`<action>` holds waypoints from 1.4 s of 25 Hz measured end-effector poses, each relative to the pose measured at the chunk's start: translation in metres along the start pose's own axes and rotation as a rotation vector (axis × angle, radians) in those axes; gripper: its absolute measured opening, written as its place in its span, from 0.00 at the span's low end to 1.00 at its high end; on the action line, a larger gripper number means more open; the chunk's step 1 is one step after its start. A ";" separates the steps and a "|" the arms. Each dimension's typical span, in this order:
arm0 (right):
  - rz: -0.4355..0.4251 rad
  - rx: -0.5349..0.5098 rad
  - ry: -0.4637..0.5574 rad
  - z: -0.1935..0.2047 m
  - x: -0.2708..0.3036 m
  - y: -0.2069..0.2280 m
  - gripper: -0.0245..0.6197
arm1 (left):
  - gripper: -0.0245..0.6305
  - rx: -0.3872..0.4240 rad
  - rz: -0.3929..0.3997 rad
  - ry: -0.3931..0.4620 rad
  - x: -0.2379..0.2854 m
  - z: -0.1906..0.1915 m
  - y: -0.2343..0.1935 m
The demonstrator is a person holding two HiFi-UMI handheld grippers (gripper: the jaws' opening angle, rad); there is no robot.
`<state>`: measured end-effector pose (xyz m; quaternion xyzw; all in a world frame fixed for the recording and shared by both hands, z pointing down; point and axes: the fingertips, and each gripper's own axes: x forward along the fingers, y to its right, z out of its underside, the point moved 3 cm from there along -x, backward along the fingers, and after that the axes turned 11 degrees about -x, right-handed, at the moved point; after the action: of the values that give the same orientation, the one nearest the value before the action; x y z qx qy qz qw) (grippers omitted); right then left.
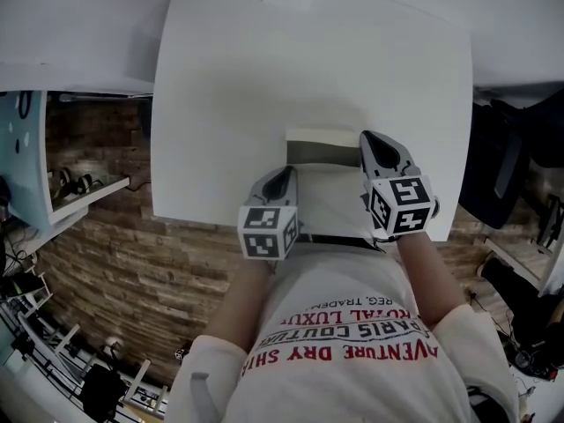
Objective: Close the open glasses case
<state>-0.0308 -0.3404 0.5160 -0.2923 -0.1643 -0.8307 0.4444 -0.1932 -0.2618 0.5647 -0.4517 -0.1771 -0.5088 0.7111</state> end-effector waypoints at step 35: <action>-0.066 -0.013 -0.063 0.045 -0.013 -0.029 0.06 | 0.04 -0.027 -0.024 -0.009 -0.003 0.007 0.001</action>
<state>-0.0338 -0.2925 0.5427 -0.3158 -0.1824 -0.8364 0.4092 -0.1919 -0.2544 0.5660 -0.4613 -0.1789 -0.5175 0.6981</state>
